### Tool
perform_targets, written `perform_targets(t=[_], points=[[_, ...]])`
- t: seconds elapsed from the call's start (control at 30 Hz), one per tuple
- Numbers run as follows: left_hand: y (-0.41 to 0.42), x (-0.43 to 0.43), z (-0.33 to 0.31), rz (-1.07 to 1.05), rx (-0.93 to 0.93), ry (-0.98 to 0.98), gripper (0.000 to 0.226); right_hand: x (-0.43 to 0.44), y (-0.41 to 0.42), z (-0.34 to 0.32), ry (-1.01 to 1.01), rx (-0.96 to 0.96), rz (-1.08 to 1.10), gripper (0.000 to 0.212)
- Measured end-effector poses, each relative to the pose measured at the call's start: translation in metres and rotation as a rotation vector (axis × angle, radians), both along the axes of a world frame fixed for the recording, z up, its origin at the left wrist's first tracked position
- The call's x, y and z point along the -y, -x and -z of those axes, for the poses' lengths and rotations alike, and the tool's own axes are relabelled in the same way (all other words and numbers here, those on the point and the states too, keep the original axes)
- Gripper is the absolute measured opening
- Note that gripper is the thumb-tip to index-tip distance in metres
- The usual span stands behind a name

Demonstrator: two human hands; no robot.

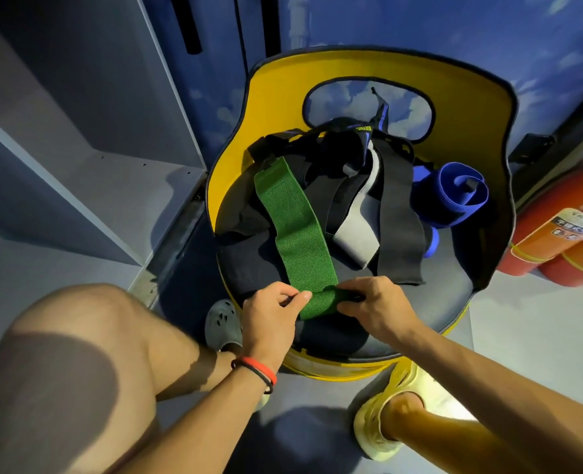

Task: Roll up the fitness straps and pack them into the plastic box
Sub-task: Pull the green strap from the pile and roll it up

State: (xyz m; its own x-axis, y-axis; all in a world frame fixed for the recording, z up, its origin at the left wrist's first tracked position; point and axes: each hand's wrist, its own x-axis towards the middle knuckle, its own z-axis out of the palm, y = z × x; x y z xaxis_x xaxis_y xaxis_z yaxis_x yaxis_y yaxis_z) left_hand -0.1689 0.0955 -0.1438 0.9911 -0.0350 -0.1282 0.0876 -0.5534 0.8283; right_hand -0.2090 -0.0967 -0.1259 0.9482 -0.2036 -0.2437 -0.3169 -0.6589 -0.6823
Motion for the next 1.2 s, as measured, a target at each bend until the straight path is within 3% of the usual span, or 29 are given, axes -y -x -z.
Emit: perform_targets(t=[0.23,0.37,0.47,0.6,0.77,0.93,1.0,1.1,1.2], points=[[0.004,0.000,0.001,0.022,0.040,-0.072,0.018,-0.002,-0.003,-0.006,0.077,0.028,-0.184,0.032],[0.007,-0.001,-0.003,0.081,0.128,-0.123,0.008,0.004,-0.008,-0.002,0.002,-0.020,-0.065,0.026],[0.013,-0.002,-0.004,0.145,0.208,-0.184,0.013,0.007,-0.013,0.002,-0.188,-0.103,0.028,0.005],[0.014,-0.003,-0.007,0.257,0.142,-0.293,0.038,0.009,-0.020,0.002,-0.380,-0.214,0.153,0.019],[0.019,-0.008,-0.006,0.280,0.140,-0.210,0.037,0.005,-0.018,-0.002,-0.498,-0.274,0.268,0.027],[0.015,-0.011,-0.002,0.398,0.185,-0.259,0.044,0.001,-0.015,-0.001,-0.565,-0.240,0.309,0.029],[0.011,-0.011,-0.004,0.378,0.182,-0.249,0.041,0.004,-0.011,0.006,-0.419,-0.088,0.172,0.027],[0.006,-0.011,-0.005,0.370,0.159,-0.241,0.039,0.010,-0.007,0.014,0.101,0.277,-0.217,0.016],[0.002,-0.012,-0.004,0.338,0.123,-0.229,0.040,0.016,-0.004,0.010,0.255,0.332,-0.517,0.026]])
